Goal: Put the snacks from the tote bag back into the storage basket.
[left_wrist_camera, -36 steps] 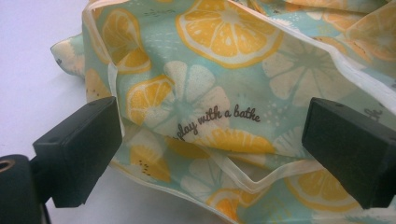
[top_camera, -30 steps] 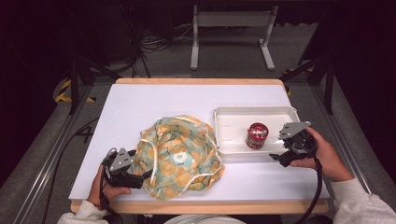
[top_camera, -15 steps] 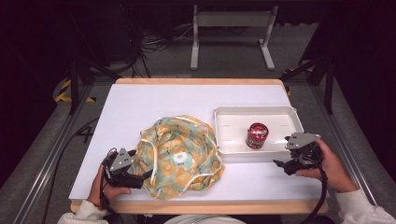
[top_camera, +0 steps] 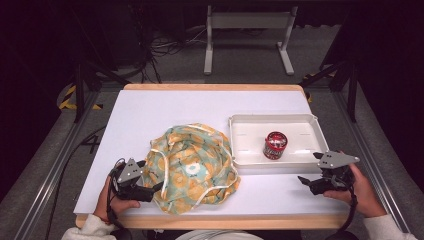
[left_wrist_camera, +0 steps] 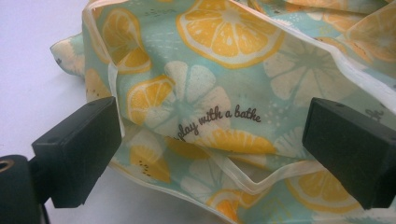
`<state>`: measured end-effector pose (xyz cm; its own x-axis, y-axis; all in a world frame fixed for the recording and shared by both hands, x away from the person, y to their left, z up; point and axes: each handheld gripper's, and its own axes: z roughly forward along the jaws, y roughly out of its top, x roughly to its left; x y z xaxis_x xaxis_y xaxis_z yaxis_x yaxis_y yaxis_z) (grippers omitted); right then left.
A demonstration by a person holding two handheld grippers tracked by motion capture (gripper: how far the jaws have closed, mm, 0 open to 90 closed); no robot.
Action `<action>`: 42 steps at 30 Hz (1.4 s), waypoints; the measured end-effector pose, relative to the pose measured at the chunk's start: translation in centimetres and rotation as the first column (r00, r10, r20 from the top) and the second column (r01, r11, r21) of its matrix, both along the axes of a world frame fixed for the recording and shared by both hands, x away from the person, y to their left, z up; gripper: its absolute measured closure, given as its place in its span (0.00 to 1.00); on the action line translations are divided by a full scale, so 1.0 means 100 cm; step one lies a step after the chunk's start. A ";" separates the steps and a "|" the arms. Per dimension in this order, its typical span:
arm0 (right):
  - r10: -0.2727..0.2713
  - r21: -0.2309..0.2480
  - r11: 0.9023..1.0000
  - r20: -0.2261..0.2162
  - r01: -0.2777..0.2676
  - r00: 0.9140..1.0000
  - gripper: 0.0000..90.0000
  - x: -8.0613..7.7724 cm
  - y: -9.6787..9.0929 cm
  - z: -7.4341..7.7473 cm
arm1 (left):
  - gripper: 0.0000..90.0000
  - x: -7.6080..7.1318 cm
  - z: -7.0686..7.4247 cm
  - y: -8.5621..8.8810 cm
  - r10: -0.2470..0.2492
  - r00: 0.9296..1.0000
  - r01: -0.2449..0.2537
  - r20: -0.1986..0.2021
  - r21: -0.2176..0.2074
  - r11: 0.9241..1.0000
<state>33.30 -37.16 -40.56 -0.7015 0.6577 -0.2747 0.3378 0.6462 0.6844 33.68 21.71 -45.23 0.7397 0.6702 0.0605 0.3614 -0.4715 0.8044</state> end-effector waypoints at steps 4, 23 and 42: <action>-0.008 0.000 1.000 0.035 0.008 0.999 0.08 -0.007 -0.005 -0.006 | 0.06 0.000 0.000 0.000 0.001 1.000 -0.001 0.000 -0.002 1.000; -0.083 0.110 0.991 0.098 0.072 0.992 0.08 -0.031 -0.028 -0.029 | 0.06 0.000 0.000 0.000 0.002 1.000 -0.002 0.003 -0.003 1.000; -0.099 0.148 0.986 0.112 0.082 0.989 0.08 -0.034 -0.033 -0.031 | 0.06 0.000 0.000 0.001 0.002 1.000 -0.002 0.005 -0.002 1.000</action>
<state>29.92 -40.42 -43.62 -0.6056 0.7553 -0.2506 0.3016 0.5093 0.8060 33.65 21.82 -45.19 0.7382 0.6716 0.0630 0.3580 -0.4691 0.8073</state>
